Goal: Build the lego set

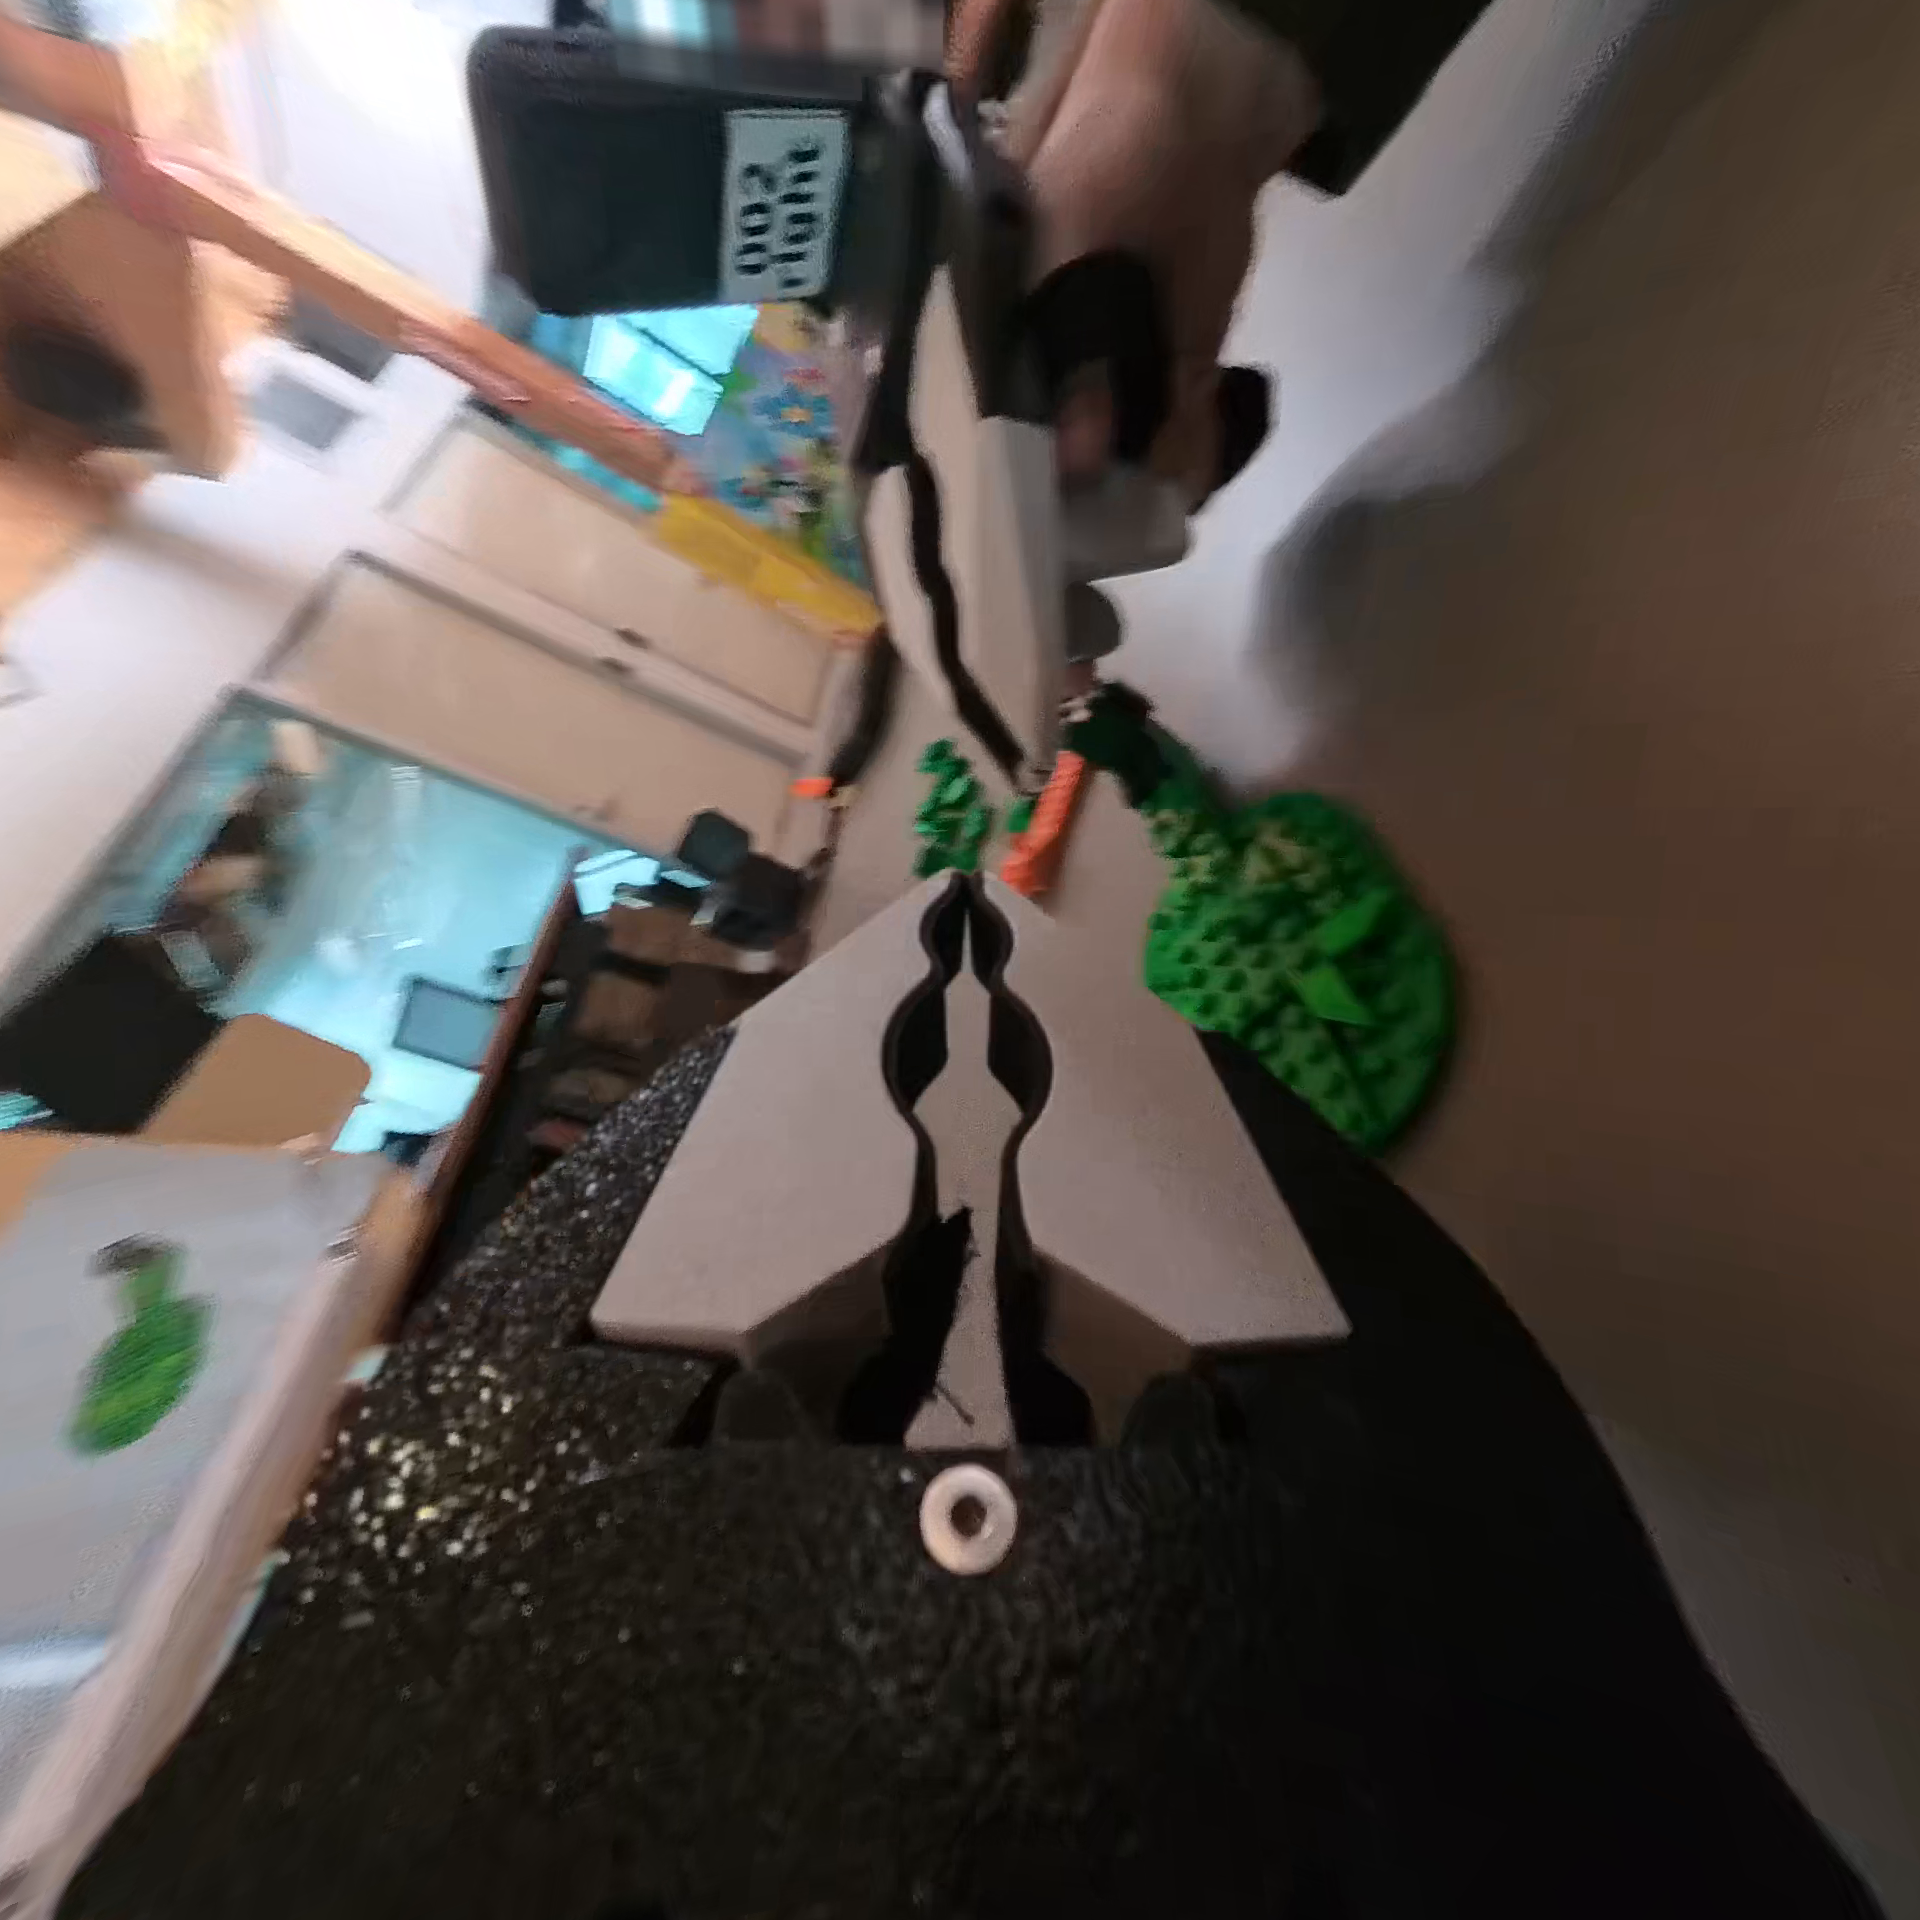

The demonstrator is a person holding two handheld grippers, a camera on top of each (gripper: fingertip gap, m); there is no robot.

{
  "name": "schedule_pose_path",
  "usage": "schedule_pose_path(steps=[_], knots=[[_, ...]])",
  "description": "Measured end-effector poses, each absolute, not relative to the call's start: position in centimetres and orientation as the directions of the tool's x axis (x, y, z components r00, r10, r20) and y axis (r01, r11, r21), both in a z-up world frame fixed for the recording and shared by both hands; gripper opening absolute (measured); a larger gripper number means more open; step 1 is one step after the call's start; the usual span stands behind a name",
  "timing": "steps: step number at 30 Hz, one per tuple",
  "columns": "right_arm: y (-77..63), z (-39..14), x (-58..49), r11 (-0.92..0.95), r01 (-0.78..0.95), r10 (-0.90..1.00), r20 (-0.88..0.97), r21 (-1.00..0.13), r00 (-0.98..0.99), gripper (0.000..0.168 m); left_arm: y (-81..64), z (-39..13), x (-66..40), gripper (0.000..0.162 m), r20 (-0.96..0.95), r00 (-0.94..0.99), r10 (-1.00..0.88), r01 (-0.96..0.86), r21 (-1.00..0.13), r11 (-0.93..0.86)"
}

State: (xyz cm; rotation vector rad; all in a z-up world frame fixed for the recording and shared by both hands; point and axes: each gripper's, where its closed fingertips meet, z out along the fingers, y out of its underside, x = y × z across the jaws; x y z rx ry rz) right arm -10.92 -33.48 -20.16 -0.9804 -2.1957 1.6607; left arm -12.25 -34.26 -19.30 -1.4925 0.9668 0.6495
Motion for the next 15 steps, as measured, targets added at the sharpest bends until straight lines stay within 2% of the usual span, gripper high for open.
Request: schedule_pose_path(steps=[3,5,7,9,10,11,15], knots=[[-33.5,-19.9,-10.8,0.122,0.367,0.615,-0.22,-0.922,-0.757,0.005,-34.9,-20.9,-11.4,0.0,-0.695,0.609,-0.381,-0.754,-0.656,-0.008],[-33.2,-20.0,-11.0,0.157,0.361,0.618,-0.194,-0.919,-0.762,0.005,-35.2,-21.4,-11.3,0.018,-0.554,0.696,-0.458,-0.647,-0.76,-0.064],[-32.8,-19.9,-11.4,0.216,0.361,0.607,-0.165,-0.907,-0.778,0.006,-35.2,-21.7,-11.7,0.046,-0.392,0.783,-0.483,-0.516,-0.843,-0.153],[-32.8,-19.6,-11.9,0.302,0.352,0.57,-0.128,-0.886,-0.812,0.006,-35.2,-22.3,-12.2,0.07,-0.246,0.838,-0.486,-0.405,-0.879,-0.252],[-32.8,-19.7,-12.1,0.352,0.352,0.541,-0.119,-0.867,-0.833,0.006,-35.2,-22.7,-12.3,0.075,-0.198,0.849,-0.489,-0.374,-0.88,-0.292],[-33.0,-19.9,-12.2,0.406,0.355,0.503,-0.118,-0.842,-0.856,0.005,-35.3,-23.2,-12.3,0.076,-0.169,0.852,-0.495,-0.362,-0.874,-0.325],[-33.8,-22.2,-12.7,0.603,0.325,0.34,-0.134,-0.729,-0.931,0.006,-35.8,-24.6,-11.9,0.063,-0.124,0.844,-0.522,-0.378,-0.829,-0.413]])
